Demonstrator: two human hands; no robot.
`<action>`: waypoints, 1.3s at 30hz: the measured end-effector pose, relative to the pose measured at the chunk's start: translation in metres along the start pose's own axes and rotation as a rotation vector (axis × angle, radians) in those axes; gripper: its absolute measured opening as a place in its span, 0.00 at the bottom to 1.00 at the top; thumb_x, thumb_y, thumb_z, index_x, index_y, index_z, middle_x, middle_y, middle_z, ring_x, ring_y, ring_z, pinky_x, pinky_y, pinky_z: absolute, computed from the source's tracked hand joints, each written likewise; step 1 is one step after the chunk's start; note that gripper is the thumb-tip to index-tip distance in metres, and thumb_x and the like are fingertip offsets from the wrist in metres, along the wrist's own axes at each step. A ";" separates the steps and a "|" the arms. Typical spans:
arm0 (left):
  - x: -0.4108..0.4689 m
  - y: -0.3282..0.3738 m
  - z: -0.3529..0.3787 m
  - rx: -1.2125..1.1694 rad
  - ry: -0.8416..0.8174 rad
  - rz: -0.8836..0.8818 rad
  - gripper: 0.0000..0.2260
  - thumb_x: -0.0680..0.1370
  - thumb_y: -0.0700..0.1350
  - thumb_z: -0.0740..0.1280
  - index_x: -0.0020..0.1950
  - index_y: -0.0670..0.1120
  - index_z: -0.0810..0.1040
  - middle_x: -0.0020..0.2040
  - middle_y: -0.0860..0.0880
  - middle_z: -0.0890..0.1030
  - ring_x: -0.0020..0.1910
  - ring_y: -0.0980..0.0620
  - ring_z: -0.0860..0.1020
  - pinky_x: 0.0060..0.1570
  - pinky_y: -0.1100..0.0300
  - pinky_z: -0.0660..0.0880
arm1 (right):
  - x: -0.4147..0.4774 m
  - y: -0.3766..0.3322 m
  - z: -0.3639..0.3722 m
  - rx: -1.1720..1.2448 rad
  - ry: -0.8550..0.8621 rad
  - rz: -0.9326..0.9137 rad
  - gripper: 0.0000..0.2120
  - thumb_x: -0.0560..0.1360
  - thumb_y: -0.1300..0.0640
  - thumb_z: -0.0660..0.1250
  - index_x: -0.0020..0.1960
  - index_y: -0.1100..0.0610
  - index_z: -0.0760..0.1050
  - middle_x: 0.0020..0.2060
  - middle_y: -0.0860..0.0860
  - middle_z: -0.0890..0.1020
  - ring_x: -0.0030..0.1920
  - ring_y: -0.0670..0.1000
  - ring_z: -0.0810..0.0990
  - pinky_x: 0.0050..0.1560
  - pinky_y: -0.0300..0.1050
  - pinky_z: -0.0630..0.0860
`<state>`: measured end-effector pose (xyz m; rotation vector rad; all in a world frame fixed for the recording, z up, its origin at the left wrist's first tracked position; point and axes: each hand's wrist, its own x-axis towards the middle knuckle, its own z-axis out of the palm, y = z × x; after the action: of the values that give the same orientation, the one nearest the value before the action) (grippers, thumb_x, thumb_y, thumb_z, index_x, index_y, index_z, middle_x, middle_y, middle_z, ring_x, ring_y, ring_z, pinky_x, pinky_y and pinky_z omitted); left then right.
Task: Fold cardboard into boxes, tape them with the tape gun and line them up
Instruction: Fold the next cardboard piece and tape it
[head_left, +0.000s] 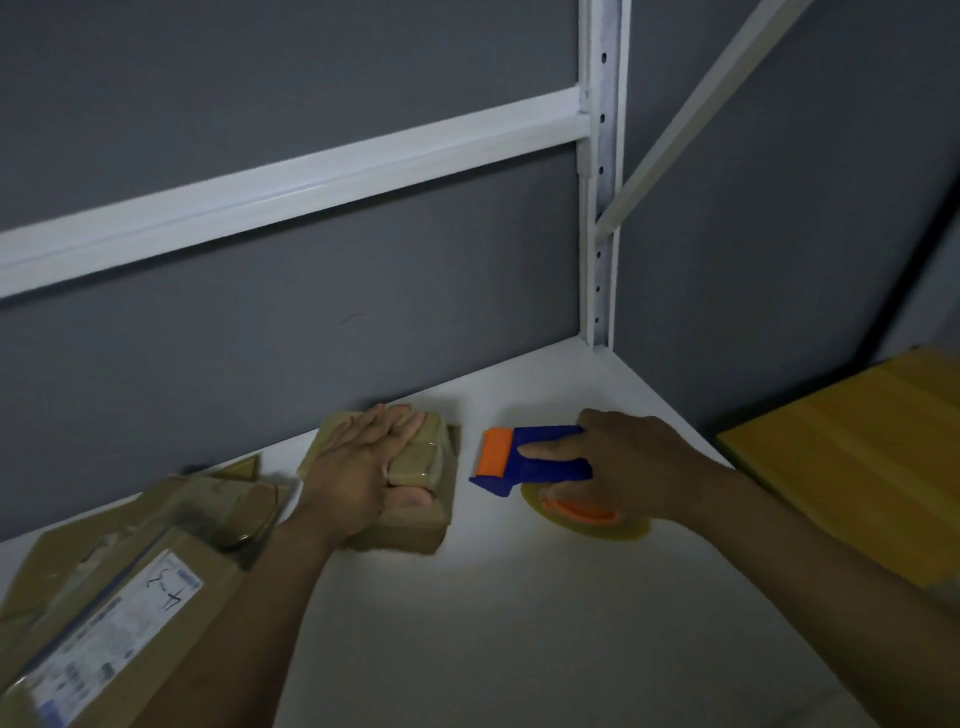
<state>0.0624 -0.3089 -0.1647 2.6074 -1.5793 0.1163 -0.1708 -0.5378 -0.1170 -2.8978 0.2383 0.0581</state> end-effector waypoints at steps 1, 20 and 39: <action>-0.001 0.001 0.000 -0.008 0.013 -0.001 0.52 0.62 0.83 0.40 0.75 0.49 0.46 0.77 0.48 0.58 0.77 0.47 0.55 0.74 0.56 0.46 | 0.003 -0.006 0.001 -0.046 0.027 -0.019 0.25 0.77 0.35 0.56 0.73 0.35 0.58 0.56 0.50 0.70 0.54 0.49 0.72 0.49 0.40 0.64; -0.014 0.033 -0.006 0.073 0.034 -0.171 0.52 0.59 0.78 0.49 0.78 0.51 0.55 0.77 0.48 0.61 0.76 0.44 0.59 0.74 0.51 0.53 | 0.037 -0.038 0.014 0.055 0.243 0.141 0.19 0.77 0.43 0.63 0.66 0.48 0.74 0.53 0.52 0.78 0.52 0.52 0.76 0.47 0.40 0.65; -0.024 0.028 -0.011 0.098 -0.100 -0.193 0.48 0.61 0.76 0.47 0.74 0.58 0.34 0.79 0.56 0.49 0.76 0.50 0.53 0.75 0.49 0.47 | 0.038 0.016 0.052 0.459 0.343 0.485 0.12 0.79 0.49 0.60 0.49 0.56 0.77 0.43 0.50 0.81 0.42 0.49 0.77 0.47 0.47 0.75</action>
<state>0.0263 -0.2990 -0.1551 2.8674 -1.3722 0.0516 -0.1366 -0.5468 -0.1738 -2.3191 0.8815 -0.3635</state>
